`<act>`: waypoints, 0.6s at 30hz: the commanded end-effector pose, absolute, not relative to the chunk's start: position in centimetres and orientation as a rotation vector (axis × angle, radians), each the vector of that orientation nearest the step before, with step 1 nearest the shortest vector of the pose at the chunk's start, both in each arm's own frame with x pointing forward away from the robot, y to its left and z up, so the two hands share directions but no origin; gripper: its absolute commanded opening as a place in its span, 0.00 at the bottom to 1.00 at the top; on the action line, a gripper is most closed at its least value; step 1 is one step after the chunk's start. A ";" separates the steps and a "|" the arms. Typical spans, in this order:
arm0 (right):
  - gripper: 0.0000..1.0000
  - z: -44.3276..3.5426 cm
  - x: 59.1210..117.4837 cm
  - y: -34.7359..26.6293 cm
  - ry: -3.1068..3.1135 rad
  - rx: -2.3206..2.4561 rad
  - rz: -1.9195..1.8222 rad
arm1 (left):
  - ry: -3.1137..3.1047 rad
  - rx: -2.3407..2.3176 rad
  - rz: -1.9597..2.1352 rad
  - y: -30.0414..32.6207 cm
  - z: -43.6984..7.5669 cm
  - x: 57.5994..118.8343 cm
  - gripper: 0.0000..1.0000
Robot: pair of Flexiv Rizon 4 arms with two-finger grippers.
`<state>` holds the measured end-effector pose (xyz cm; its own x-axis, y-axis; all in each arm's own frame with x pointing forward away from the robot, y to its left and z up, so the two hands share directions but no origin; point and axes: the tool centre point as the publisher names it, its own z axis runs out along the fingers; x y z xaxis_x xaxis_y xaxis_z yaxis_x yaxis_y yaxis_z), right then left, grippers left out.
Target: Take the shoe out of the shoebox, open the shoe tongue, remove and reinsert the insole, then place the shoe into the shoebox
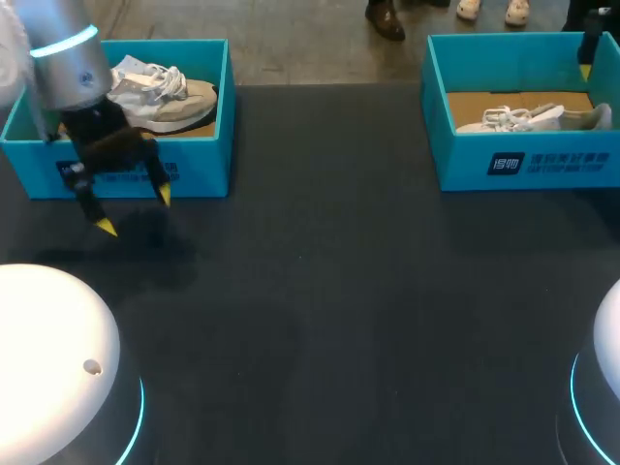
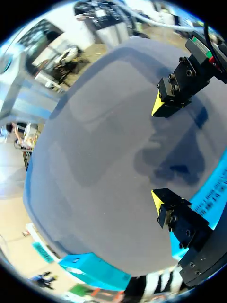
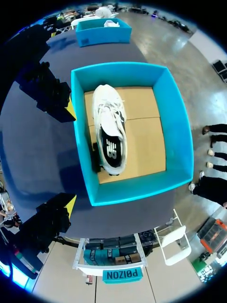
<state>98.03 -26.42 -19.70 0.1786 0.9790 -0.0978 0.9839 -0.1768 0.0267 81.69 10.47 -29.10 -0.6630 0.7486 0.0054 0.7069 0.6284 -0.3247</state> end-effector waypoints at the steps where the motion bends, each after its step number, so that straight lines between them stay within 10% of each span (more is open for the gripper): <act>1: 1.00 -19.7 97.9 -26.4 1.957 2.346 -0.087 | -2.641 -1.473 0.476 13.9 -26.7 83.2 1.00; 18: 1.00 -19.7 97.9 -26.4 1.957 2.346 -0.087 | -2.485 -1.944 0.190 21.4 -23.2 94.1 1.00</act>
